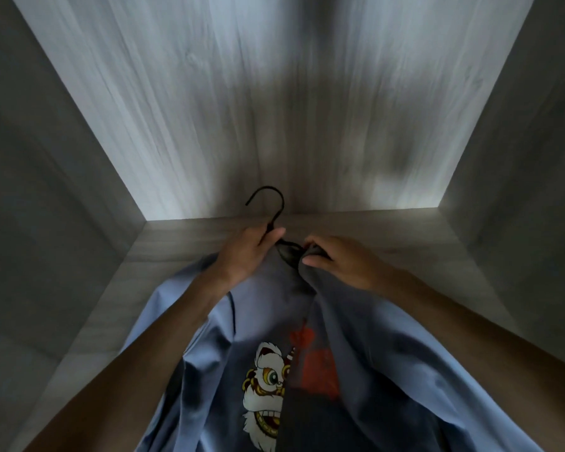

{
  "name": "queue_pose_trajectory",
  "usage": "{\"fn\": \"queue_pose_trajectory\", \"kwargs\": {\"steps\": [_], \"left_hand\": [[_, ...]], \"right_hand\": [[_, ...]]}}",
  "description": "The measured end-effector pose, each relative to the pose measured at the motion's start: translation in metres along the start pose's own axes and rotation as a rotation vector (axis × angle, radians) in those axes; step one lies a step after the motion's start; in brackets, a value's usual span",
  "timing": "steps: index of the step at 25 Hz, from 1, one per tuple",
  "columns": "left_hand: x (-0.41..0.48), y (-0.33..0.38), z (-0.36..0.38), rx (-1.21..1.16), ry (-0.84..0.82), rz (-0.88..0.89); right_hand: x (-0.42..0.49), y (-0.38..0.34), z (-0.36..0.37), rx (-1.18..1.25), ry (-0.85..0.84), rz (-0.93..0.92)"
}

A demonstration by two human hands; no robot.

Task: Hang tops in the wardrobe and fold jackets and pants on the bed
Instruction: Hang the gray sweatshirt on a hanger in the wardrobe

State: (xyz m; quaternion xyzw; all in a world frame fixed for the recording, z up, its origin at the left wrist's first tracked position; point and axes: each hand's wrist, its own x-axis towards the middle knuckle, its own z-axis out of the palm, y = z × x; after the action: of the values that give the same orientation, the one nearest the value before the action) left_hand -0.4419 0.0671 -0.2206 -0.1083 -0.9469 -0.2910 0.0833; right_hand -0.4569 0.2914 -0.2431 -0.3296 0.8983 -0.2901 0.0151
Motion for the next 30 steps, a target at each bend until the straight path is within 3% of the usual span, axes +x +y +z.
{"fn": "queue_pose_trajectory", "kwargs": {"steps": [3, 7, 11, 16, 20, 23, 25, 28, 30], "left_hand": [[-0.003, -0.01, -0.013, -0.031, -0.045, 0.009], [-0.015, -0.041, -0.028, 0.17, 0.034, -0.015], [-0.019, -0.057, -0.029, 0.145, -0.035, -0.071], [-0.015, -0.064, -0.052, -0.131, -0.297, -0.191], [-0.015, -0.063, -0.046, -0.13, -0.32, -0.072], [-0.017, -0.06, -0.043, -0.095, -0.212, 0.003], [-0.023, -0.066, -0.045, -0.056, -0.045, 0.006], [-0.033, -0.071, -0.047, 0.193, 0.208, 0.063], [-0.034, -0.068, -0.049, 0.221, 0.227, 0.16]], "right_hand": [[-0.002, -0.003, 0.003, -0.098, 0.068, -0.026], [-0.013, 0.023, -0.007, -0.202, 0.166, 0.068], [-0.021, 0.043, -0.018, -0.184, 0.177, 0.169], [-0.031, 0.048, -0.025, -0.049, 0.086, 0.225], [-0.009, 0.011, -0.022, -0.057, -0.012, 0.191], [0.01, -0.018, -0.009, 0.021, 0.02, 0.156], [0.011, -0.018, -0.007, -0.026, 0.052, 0.165], [0.006, -0.001, -0.014, -0.055, 0.099, 0.23], [0.007, 0.007, -0.019, -0.085, 0.121, 0.216]]}}
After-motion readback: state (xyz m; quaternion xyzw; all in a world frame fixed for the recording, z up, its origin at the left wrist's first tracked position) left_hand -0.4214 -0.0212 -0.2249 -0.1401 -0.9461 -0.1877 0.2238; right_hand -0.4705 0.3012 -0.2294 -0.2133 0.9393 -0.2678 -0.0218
